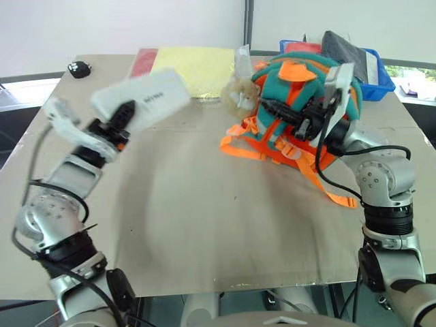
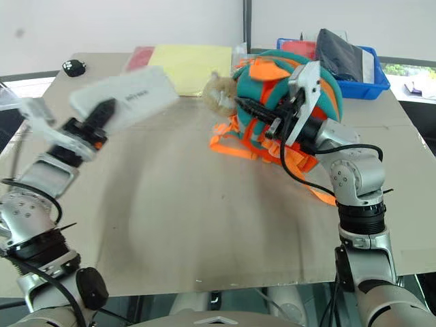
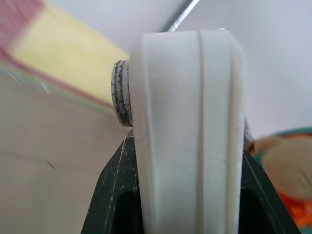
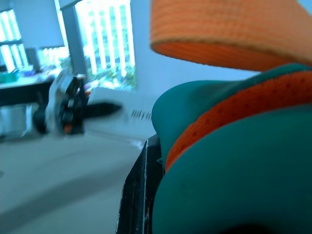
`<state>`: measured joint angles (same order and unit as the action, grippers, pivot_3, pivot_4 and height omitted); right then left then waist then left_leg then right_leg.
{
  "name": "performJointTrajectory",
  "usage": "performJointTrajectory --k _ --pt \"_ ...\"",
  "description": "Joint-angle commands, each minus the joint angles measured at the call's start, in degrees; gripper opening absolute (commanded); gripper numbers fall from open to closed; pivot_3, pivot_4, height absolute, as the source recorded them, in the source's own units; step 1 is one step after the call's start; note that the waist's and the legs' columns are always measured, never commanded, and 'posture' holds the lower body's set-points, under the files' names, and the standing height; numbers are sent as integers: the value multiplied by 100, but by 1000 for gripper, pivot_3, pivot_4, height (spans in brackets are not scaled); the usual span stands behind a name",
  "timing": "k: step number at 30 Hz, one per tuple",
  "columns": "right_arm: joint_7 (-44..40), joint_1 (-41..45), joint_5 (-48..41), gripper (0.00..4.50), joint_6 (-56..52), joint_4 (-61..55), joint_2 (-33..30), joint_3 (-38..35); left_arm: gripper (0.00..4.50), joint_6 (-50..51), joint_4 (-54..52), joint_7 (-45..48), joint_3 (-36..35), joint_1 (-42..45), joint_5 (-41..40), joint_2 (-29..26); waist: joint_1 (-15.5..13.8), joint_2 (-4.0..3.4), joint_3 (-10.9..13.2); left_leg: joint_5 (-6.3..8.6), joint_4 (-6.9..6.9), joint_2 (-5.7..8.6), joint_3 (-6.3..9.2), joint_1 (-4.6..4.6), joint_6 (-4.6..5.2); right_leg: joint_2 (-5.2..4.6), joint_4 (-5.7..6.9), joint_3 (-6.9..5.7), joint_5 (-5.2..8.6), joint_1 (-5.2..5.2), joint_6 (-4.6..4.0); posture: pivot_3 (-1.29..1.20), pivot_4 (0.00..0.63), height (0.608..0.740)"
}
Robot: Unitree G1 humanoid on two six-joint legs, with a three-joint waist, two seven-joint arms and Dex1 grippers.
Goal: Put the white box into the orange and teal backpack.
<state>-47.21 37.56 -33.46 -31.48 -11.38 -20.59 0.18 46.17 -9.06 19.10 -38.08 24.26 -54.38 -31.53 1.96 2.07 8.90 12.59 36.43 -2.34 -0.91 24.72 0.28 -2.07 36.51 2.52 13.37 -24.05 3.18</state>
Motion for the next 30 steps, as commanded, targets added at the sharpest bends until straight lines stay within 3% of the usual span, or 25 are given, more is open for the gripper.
performJointTrajectory --k 1,6,11,17,22,30 --pt "-905 -308 -503 37 -214 -344 -372 142 1030 -363 -839 1411 25 -446 -101 -771 -13 -1 1 0 0 0 -1 0 0 -1 -1 0 0 1 0 0 150 740" --pt "-1564 -483 -1645 37 -872 -792 -915 -233 1030 -271 -1268 1961 4 -572 -882 -1040 -109 -11 23 1 2 4 -1 -3 2 -15 1 -6 0 4 1 0 150 740" --pt "-1613 -542 -1917 37 -1011 -858 -1169 -365 1030 -517 -1403 2528 487 -544 -630 -1252 -114 -7 24 1 10 0 9 -26 3 0 18 -7 1 22 -2 0 150 740" --pt "-1077 -484 -1663 37 -774 -575 -1087 -543 1030 -675 -1376 3167 871 -513 -618 -1432 -117 -6 24 0 15 0 6 -25 3 4 20 -3 1 23 -1 0 150 740" --pt "-709 -457 -1362 37 -707 -294 -1136 -569 1030 -686 -1167 3620 778 -744 -657 -1499 -124 -6 24 0 19 0 8 -18 3 3 17 -5 1 23 0 0 150 740" --pt "-645 -274 -1567 37 -930 -93 -1159 -649 1030 -1049 -1409 4287 885 -1309 -234 -1726 -114 -6 24 0 20 -2 7 -23 3 4 22 -5 1 23 -1 0 150 740"
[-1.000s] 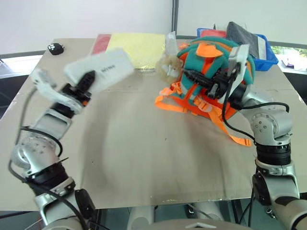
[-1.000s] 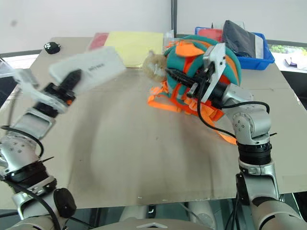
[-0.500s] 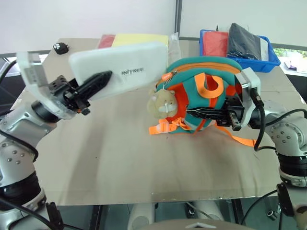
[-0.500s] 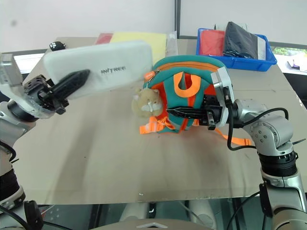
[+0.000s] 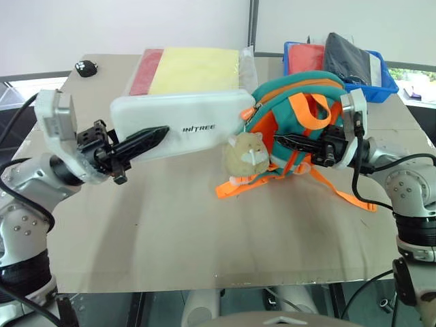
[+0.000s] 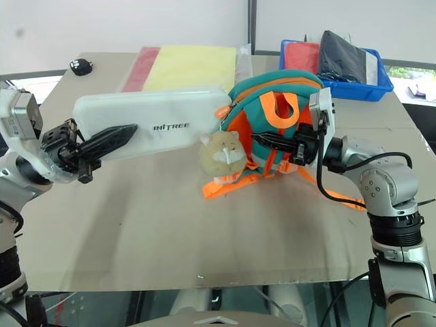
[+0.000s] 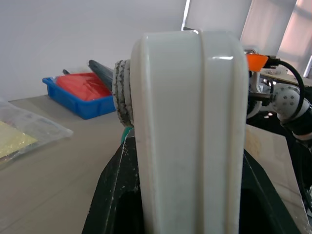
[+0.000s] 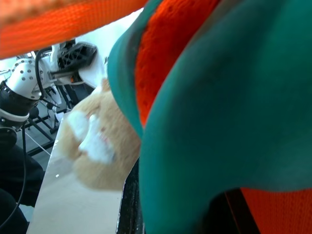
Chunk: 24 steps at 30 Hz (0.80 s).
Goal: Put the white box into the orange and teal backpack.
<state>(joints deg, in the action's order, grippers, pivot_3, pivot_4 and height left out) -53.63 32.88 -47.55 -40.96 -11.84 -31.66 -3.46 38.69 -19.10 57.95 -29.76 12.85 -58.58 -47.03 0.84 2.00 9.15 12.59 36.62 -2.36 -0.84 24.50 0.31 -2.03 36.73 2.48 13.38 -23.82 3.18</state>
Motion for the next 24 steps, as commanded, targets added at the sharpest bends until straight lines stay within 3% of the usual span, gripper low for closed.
performJointTrajectory --k 1,7,12,17,19,21,22,24 --pt "-5 222 -203 37 -16 -46 -42 -289 1030 -406 -466 442 134 -215 302 -185 -3 0 0 0 0 0 0 0 0 0 -1 0 0 0 0 0 150 740" --pt "-77 258 -467 37 -170 -262 -41 -246 1030 -1202 -701 162 879 -248 1342 -11 -28 0 0 0 2 0 -1 0 0 0 -1 0 0 2 0 0 150 740" --pt "-73 260 -549 37 -206 -483 7 -148 1030 -1470 -571 -365 2307 677 2429 349 -48 1 0 0 18 1 4 1 0 1 2 -2 -1 11 2 0 150 740" --pt "-15 219 -399 37 -104 -666 113 18 1030 -1354 315 -956 3570 2075 3507 1121 -48 0 0 0 34 2 7 5 1 5 3 -3 -2 16 4 0 150 740" --pt "97 171 -332 37 -60 -680 203 33 1030 -1066 597 -736 3890 2348 3458 1335 -48 1 -1 0 38 2 9 8 1 6 5 -5 -2 15 5 0 150 740" --pt "251 137 -197 0 8 -643 315 47 2038 -969 728 -691 3738 2288 3299 1433 14 -2 -1 0 43 1 12 11 1 9 7 -4 -2 14 5 0 150 740" --pt "354 137 -62 0 55 -607 356 87 2275 -884 653 -682 3475 2178 3139 1361 55 -1 -1 1 43 0 9 9 2 9 8 2 -2 13 5 0 150 740" --pt "523 136 153 0 116 -558 412 146 3351 -446 354 -648 2773 1958 2412 1214 125 -2 0 1 38 -5 13 10 3 12 9 3 -1 5 3 0 150 740"
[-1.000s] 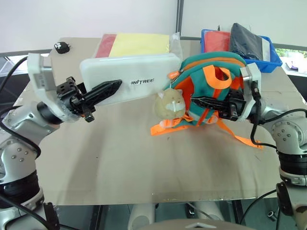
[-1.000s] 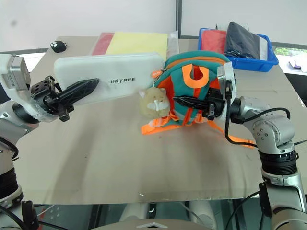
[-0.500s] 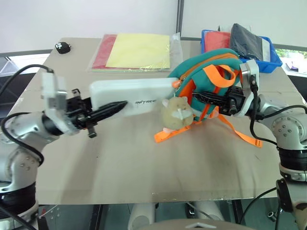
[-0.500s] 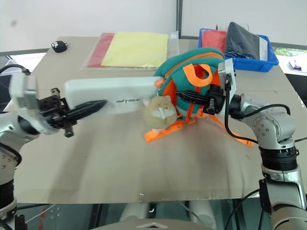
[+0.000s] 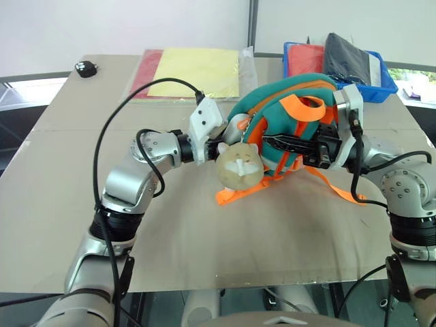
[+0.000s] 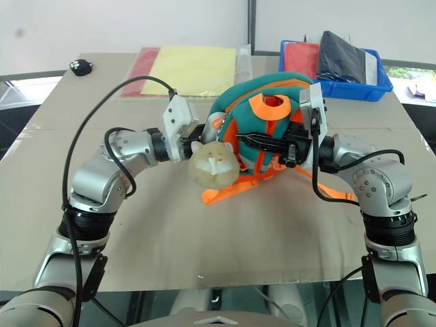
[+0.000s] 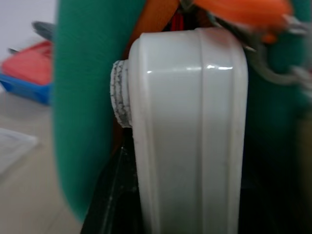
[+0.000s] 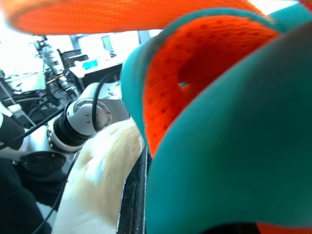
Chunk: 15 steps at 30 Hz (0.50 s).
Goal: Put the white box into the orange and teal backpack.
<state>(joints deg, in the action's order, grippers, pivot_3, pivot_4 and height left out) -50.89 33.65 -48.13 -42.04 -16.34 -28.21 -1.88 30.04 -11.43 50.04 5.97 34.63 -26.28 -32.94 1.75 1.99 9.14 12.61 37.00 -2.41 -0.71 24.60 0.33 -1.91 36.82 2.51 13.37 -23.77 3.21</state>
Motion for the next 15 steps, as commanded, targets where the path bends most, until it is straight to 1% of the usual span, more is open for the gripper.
performJointTrajectory --k 1,2,3,5,6,8,9,11,12,13,15 --pt "322 62 301 0 252 -67 96 -1 3757 802 -555 143 -1196 -326 -1355 -279 67 0 0 0 -5 -1 1 1 0 0 0 0 0 -5 0 0 150 740" --pt "369 60 372 0 279 -37 117 9 4208 1182 -645 112 -1520 -420 -1840 -367 74 -1 1 0 -9 -4 1 2 0 1 2 0 0 -9 -1 0 150 740" --pt "404 36 529 0 378 0 127 61 4425 1782 -640 28 -2078 -622 -2657 -569 73 -1 1 0 -9 -6 2 3 0 2 3 0 0 -11 -1 0 150 740" --pt "427 9 724 0 506 52 148 131 4425 2557 -592 -151 -2754 -907 -3695 -844 71 -1 1 0 -6 -9 6 5 0 2 3 -5 0 -11 -1 0 150 740" --pt "427 -6 778 0 555 52 178 159 4425 2970 -578 -194 -3042 -1154 -4398 -1051 64 -1 1 0 -5 -9 5 5 0 -1 5 -5 0 -10 0 0 150 740" --pt "462 -11 776 0 564 17 264 154 4425 3520 -576 -731 -3119 -1441 -5652 -1211 41 -1 1 0 3 -7 7 2 0 -5 6 -8 0 -2 1 0 150 740" --pt "478 -17 747 0 548 -15 296 149 4425 3588 -622 -1113 -3002 -1472 -5873 -1103 22 -1 1 0 7 -5 12 -1 0 -13 7 -14 0 7 2 0 150 740" --pt "474 -32 725 0 533 -67 328 152 4425 3436 -665 -1947 -2712 -1345 -6020 -719 -54 -1 1 0 13 0 25 -3 0 -22 7 -26 0 17 3 0 150 740" --pt "477 -31 719 0 522 -80 342 154 4425 3379 -660 -2261 -2567 -1270 -6122 -537 -136 1 1 0 17 4 28 -4 1 -23 6 -26 0 19 3 0 150 740" --pt "493 -39 704 0 499 -110 356 154 4425 3354 -683 -2485 -2418 -1218 -6184 -379 -139 2 0 -1 31 14 34 -4 2 -21 7 -28 -3 30 4 0 150 740" --pt "524 -74 670 0 451 -184 371 149 4425 3280 -702 -2983 -2038 -1071 -5897 7 -155 5 -2 -2 37 16 37 -4 2 -16 8 -28 -6 33 4 0 150 740"
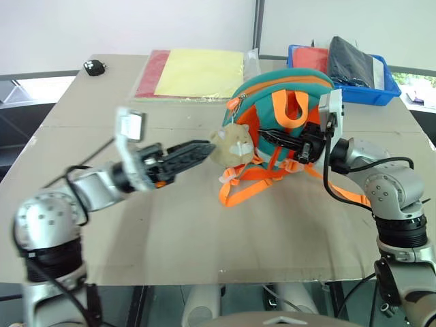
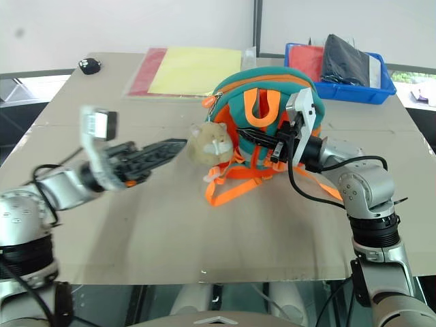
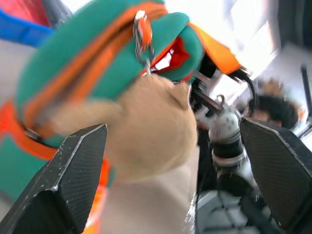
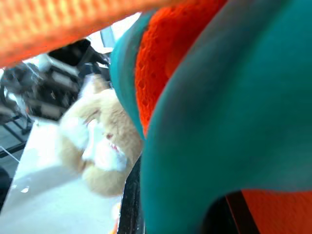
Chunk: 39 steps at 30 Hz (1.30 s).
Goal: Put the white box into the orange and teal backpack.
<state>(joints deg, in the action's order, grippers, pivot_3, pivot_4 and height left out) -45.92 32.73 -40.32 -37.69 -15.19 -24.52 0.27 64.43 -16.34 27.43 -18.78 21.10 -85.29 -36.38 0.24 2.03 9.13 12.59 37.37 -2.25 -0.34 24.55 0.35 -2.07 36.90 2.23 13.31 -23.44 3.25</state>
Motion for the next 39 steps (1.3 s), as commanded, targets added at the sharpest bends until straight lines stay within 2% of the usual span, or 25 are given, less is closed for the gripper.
performJointTrajectory --k 1,3,4,7,9,12,15,18,21,24,27,32,34,39 --pt "35 16 -113 0 7 -303 8 -63 4425 -182 -184 -913 556 344 111 472 4 1 -1 -1 1 2 0 -1 0 1 3 2 -1 1 1 0 150 740" --pt "96 -21 -104 0 -26 -365 1 -70 4425 -153 -286 -1016 914 395 156 719 24 1 -1 -1 0 2 -1 -6 -1 7 5 9 -2 1 1 0 150 740" --pt "146 -52 -97 0 -36 -403 -1 -92 4196 -182 -298 -1064 1061 369 346 798 41 0 -1 -1 -2 1 -2 -7 -1 9 6 10 -2 0 1 0 150 740" --pt "300 -125 -50 0 9 -452 9 -186 3279 -338 -216 -977 1050 387 525 879 68 0 -1 0 -11 0 -3 -7 -2 12 9 13 -1 -4 -1 0 150 740" --pt "548 -156 14 0 73 -442 69 -294 2237 -383 -140 -700 882 479 585 685 65 -1 -1 0 -18 -2 -3 -3 -2 15 8 14 0 -13 -2 0 150 740" --pt "1010 -140 2 0 59 -378 190 -538 1087 -348 -61 -420 558 681 360 306 60 -2 0 0 -20 -2 -4 0 -2 16 8 13 1 -17 -3 0 150 740" --pt "1374 -174 -61 0 4 -348 235 -827 693 -227 292 -378 -44 952 -525 -201 54 -2 0 0 -14 -2 -6 4 -2 13 7 13 0 -16 -1 0 150 740" --pt "1881 -152 -14 0 31 -143 322 -1117 646 -174 674 -445 -544 842 -1124 -661 72 -2 1 0 -13 -1 -10 2 -1 11 5 16 0 -16 -1 0 150 740" --pt "2333 -35 10 0 115 109 468 -1359 642 -100 870 -573 -719 426 -1231 -923 95 -5 2 0 -18 -3 -13 -1 -2 11 6 19 0 -18 -1 0 150 740" --pt "3126 320 -14 0 290 524 808 -1715 638 -80 788 -799 -397 -455 -297 -1023 84 -8 4 0 -26 -6 -13 -2 -2 13 6 19 1 -21 -2 0 150 740" --pt "3806 626 -163 0 415 695 1197 -1994 638 -393 801 -1236 -168 -1124 386 -633 70 -12 3 0 -31 -3 -29 -11 -2 7 6 30 0 -19 -2 0 150 740" --pt "4377 837 -395 0 404 680 1327 -2184 637 -1022 897 -1601 28 -1691 1378 80 7 -11 -5 0 -25 -3 -18 2 -2 3 2 15 0 -20 -3 0 150 740" --pt "4509 885 -520 0 419 705 1285 -2227 637 -1236 806 -1550 362 -1711 1949 194 17 -7 -7 0 -27 -1 -25 -5 -2 1 1 22 1 -17 -6 0 150 740" --pt "4893 1065 -860 0 429 651 1382 -2243 637 -1460 856 -1936 1217 -1123 2760 1021 -25 -14 -8 -1 -19 1 -23 -3 -1 4 2 23 -1 -13 -2 0 150 740"
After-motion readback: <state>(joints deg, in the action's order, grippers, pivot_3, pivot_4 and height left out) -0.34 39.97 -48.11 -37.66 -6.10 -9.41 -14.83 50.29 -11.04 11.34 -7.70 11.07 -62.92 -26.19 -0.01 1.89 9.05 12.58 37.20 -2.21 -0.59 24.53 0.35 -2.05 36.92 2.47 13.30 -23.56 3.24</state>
